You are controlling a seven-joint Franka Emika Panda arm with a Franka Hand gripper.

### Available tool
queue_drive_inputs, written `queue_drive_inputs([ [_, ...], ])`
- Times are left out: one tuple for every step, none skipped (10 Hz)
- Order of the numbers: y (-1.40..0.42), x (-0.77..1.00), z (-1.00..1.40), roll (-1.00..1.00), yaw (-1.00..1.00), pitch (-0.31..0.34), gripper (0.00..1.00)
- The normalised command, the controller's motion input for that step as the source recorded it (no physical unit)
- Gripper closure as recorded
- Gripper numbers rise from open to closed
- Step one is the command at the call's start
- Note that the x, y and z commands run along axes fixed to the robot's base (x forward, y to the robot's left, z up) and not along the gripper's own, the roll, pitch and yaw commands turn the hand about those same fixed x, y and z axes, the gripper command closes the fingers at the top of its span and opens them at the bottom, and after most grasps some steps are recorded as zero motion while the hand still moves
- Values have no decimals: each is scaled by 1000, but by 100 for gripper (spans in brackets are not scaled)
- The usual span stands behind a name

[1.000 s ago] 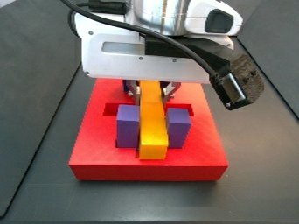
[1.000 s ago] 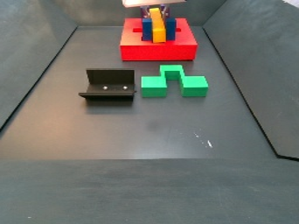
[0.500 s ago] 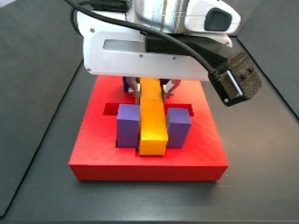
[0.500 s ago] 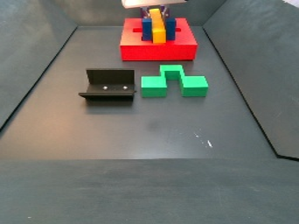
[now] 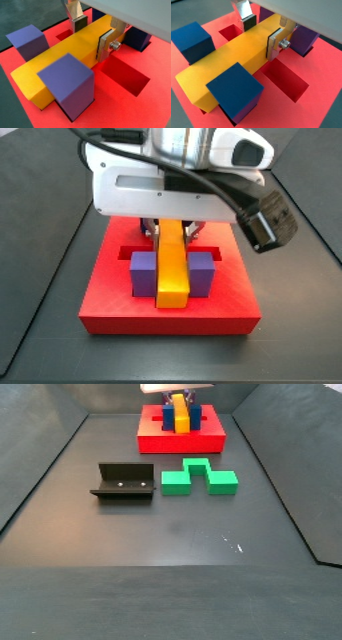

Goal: Pick up the yellow object. Move up. Move to above the board. Insert the yellow object.
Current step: Insert the yellow object.

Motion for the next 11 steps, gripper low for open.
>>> queue_drive_inputs([
  [-11, -6, -151, 67, -134, 0, 100],
  [-3, 0, -151, 90, -86, 0, 100],
  [0, 0, -211, 101, -51, 0, 100],
  [0, 97, -369, 109, 0, -37, 100],
  [0, 180, -497, 80, 0, -61, 100],
  [0, 143, -486, 66, 0, -67, 100],
  [0, 89, -429, 51, 0, -54, 100],
  [0, 31, -366, 37, 0, -24, 100],
  [0, 0, -446, 19, 0, -23, 100],
  [0, 0, -431, 30, 0, 0, 100],
  [-49, 0, -71, 0, 0, 20, 100],
])
